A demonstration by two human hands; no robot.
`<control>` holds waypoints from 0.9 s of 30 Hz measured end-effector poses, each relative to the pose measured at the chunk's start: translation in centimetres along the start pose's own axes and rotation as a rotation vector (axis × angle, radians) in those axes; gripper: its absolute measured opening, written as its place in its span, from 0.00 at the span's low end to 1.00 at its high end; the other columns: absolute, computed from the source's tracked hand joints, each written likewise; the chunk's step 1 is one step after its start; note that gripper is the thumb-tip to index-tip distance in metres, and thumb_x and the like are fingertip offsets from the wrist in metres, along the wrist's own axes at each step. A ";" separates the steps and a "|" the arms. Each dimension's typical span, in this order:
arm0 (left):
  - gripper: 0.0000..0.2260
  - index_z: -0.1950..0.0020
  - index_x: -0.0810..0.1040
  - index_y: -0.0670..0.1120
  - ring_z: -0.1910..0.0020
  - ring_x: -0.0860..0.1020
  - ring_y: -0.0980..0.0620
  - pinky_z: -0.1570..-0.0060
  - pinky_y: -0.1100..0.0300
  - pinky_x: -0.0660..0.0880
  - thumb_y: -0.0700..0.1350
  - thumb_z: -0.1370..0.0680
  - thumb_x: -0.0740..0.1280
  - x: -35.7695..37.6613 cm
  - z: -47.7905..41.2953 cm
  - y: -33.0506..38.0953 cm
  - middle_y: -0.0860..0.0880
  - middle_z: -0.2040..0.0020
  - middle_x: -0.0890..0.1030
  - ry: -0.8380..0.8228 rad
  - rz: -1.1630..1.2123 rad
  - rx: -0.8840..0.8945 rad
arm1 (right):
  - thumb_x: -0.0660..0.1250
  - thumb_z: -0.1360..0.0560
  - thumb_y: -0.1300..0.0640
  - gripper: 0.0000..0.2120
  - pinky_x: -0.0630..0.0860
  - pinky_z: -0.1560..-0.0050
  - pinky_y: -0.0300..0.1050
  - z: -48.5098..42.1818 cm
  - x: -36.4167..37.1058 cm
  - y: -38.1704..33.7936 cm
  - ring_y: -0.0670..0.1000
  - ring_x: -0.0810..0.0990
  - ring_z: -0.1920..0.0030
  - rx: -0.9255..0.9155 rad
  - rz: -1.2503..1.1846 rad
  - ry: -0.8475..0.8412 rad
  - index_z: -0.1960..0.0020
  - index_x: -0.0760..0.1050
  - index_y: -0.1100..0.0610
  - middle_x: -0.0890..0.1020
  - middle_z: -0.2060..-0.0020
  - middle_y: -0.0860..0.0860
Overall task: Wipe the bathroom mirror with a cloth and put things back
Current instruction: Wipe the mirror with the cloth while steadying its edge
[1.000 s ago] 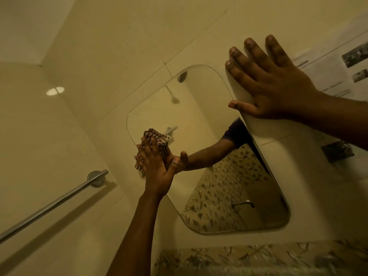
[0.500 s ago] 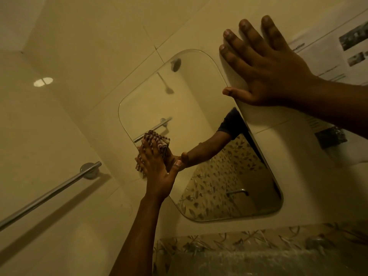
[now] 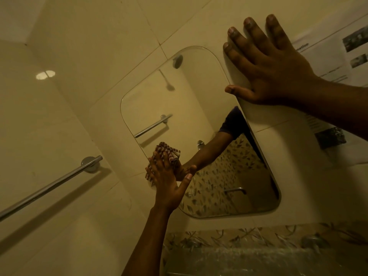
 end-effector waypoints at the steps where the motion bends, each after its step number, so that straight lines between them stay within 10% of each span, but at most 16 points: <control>1: 0.48 0.15 0.34 0.49 0.17 0.28 0.42 0.21 0.30 0.33 0.71 0.21 0.57 0.2 0.3 0.0 0.46 0.16 0.29 -0.003 -0.009 0.003 | 0.43 0.16 0.27 0.47 0.39 0.16 0.70 0.0 -0.1 0.0 0.67 0.43 0.12 0.000 0.002 0.001 0.10 0.44 0.59 0.46 0.11 0.62; 27: 0.50 0.18 0.26 0.54 0.19 0.26 0.37 0.23 0.27 0.34 0.78 0.23 0.51 8.6 9.2 -0.1 0.43 0.17 0.26 -0.176 0.028 -0.045 | 0.42 0.14 0.27 0.45 0.44 0.15 0.71 0.0 -0.3 -0.2 0.68 0.45 0.12 0.015 -0.016 -0.040 0.10 0.42 0.58 0.46 0.11 0.62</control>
Point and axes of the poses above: each hand's wrist, its own z-axis away from the middle knuckle, its own x-axis out of the palm, y = z × x, the point moved 9 cm from there along -z, towards the middle knuckle
